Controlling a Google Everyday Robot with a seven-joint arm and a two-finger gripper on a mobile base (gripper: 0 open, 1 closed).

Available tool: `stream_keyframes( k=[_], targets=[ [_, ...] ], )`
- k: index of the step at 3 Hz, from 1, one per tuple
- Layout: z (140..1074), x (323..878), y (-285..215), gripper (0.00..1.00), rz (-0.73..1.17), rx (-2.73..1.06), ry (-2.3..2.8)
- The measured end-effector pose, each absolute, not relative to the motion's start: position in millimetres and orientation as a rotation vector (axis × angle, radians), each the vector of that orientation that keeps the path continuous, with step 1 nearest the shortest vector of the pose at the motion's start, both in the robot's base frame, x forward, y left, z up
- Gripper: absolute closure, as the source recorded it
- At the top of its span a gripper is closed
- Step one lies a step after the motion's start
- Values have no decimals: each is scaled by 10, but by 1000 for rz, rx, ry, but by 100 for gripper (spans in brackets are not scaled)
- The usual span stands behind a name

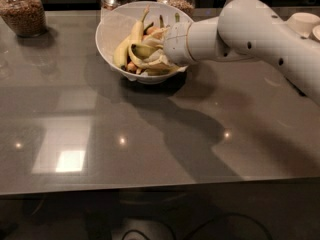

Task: Pick banana from white bowl

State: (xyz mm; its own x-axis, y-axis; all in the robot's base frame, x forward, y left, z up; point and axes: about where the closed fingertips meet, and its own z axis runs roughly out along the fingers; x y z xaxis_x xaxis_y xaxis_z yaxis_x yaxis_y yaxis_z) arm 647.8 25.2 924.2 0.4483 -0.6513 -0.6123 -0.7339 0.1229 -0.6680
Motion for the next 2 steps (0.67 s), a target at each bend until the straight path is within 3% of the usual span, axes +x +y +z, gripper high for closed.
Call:
stream_keyframes(
  k=[1,2],
  targets=[
    [9362,6455,268,99,57,-1591,1223],
    [9553,6373,235,100,10,-1621,1192]
  ],
)
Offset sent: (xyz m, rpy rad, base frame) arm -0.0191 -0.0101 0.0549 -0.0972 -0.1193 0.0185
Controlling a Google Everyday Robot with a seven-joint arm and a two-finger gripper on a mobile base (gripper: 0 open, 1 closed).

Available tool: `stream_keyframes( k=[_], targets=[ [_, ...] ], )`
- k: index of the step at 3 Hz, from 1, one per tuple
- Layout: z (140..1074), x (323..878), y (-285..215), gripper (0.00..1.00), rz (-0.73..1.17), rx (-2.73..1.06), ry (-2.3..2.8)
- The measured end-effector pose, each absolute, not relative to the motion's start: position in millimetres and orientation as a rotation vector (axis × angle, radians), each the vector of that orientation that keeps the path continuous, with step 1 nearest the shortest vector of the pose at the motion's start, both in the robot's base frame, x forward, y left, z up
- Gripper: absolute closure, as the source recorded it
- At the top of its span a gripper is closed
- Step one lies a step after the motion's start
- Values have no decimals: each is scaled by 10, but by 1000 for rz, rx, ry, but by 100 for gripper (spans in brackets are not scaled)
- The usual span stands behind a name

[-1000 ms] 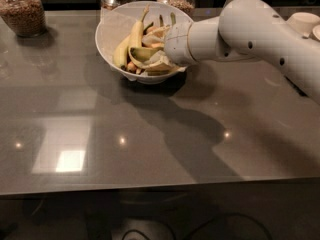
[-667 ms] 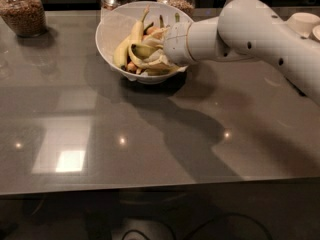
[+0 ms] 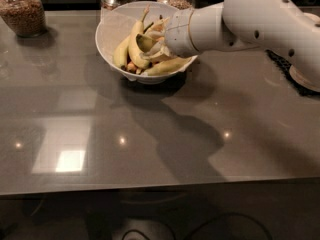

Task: Pick banana from white bowl

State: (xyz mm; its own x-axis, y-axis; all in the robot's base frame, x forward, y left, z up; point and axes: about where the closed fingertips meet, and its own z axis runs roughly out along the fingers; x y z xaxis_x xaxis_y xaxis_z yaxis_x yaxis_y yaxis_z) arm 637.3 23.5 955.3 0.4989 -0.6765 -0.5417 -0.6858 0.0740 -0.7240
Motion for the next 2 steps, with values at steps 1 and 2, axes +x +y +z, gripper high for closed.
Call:
stream_keyframes(
  k=[1,2],
  targets=[
    [9742,6206,152,100,-37,-1660,1175],
    [9877,5940,18,100,-42,-1675,1160]
  ],
)
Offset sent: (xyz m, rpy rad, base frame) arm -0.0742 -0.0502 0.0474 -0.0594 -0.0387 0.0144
